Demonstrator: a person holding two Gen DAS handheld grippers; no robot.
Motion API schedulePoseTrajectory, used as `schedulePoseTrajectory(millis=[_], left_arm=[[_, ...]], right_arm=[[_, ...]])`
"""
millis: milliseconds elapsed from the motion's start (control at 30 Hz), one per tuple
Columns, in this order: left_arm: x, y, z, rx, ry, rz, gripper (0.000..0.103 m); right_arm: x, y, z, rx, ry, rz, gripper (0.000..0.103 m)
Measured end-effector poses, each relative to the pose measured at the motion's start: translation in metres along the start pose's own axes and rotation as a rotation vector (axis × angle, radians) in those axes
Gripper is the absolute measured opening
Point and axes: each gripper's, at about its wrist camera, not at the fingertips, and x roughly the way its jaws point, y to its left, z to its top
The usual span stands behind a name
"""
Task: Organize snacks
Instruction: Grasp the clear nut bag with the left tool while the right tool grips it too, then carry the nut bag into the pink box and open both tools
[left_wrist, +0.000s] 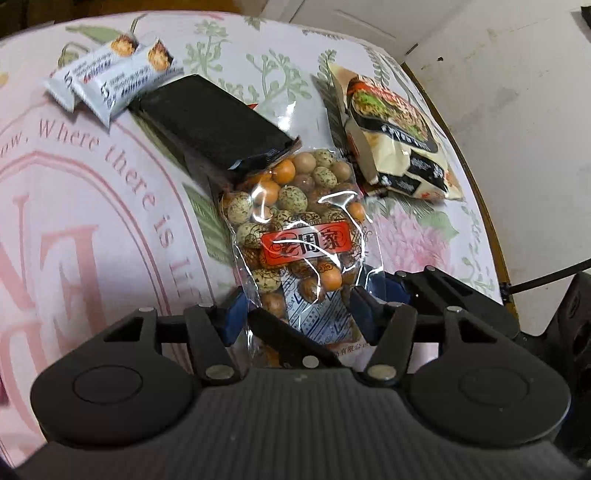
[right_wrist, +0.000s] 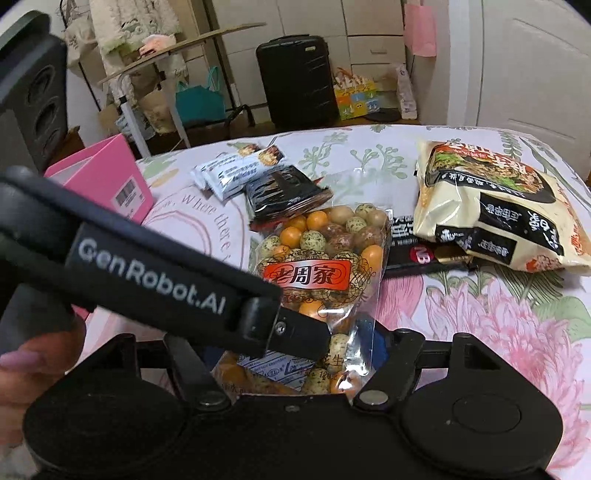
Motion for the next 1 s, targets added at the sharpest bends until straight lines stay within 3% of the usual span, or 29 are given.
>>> schedulePoseTrajectory(millis=[167,333,733,1000], left_arm=[[-0.011,-0.017,-0.015,0.015,0.031,0.054,0.057],[-0.028,-0.020,-0.026,-0.029,0.071,0.040,0.057],[-0.078,-0.040,-0.059,-0.027,0.078,0.033,0.057],[-0.114,-0.034,-0.077,-0.082,0.057,0.052,0.058]], right_arm=[[-0.015,0.007,-0.004,0.033,0.052,0.012,0.077],[-0.034,0.013,-0.011,0.031,0.078,0.039,0.075],[-0.090,0.034,-0.015,-0.011,0.066,0.088,0.074],[-0.104,0.054,-0.007,-0.088,0.116,0.181,0.074]])
